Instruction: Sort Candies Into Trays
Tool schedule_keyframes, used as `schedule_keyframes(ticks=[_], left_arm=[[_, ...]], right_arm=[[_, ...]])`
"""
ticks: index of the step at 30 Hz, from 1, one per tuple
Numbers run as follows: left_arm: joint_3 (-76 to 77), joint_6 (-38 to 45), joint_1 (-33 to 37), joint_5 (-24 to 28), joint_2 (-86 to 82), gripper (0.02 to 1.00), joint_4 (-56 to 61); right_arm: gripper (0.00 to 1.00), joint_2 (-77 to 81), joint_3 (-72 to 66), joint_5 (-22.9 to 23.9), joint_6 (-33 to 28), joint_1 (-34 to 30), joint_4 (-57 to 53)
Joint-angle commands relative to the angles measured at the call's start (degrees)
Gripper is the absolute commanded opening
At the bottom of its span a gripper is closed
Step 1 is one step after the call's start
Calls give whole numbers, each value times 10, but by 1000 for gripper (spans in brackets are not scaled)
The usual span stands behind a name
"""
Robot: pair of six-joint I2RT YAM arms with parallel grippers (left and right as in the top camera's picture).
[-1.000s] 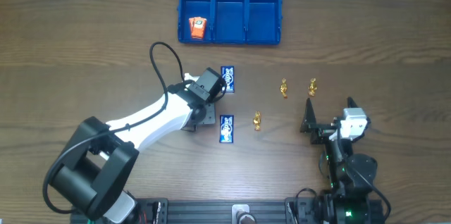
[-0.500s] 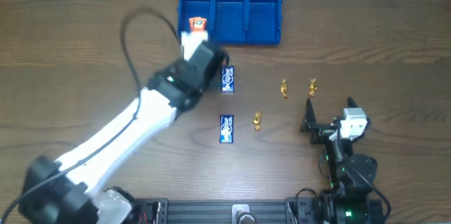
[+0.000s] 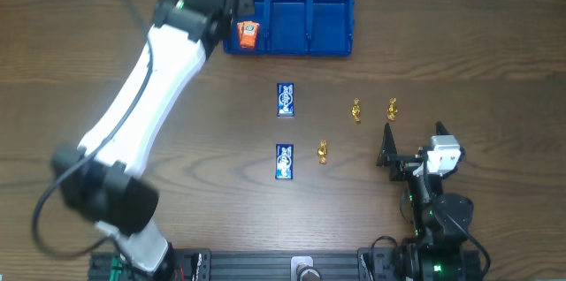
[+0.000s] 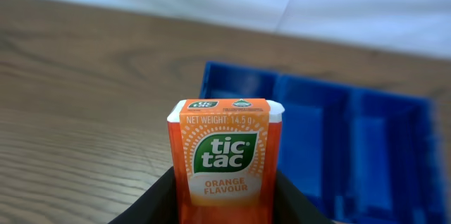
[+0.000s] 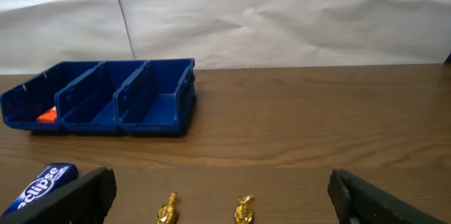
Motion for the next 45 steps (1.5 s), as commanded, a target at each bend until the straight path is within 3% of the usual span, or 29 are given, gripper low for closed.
schedule_keyframes(ticks=[1, 22, 26, 28, 30, 36, 45], left_arm=[[45, 12, 23, 76, 88, 321, -6], [72, 32, 25, 100, 168, 343, -19], [72, 33, 26, 100, 168, 483, -21], [72, 34, 28, 100, 168, 733, -21], [72, 33, 32, 100, 164, 862, -20], [68, 33, 60, 94, 76, 912, -39], [-106, 75, 83, 61, -261, 963, 42]], right_arm=[[998, -3, 0, -5, -7, -6, -6], [998, -3, 0, -5, -7, -6, -6], [998, -3, 0, -5, -7, -6, -6], [998, -3, 0, -5, -7, -6, -6], [998, -3, 0, -5, -7, -6, -6], [998, -3, 0, -5, -7, -6, -6], [998, -3, 0, -5, -7, -6, -6]])
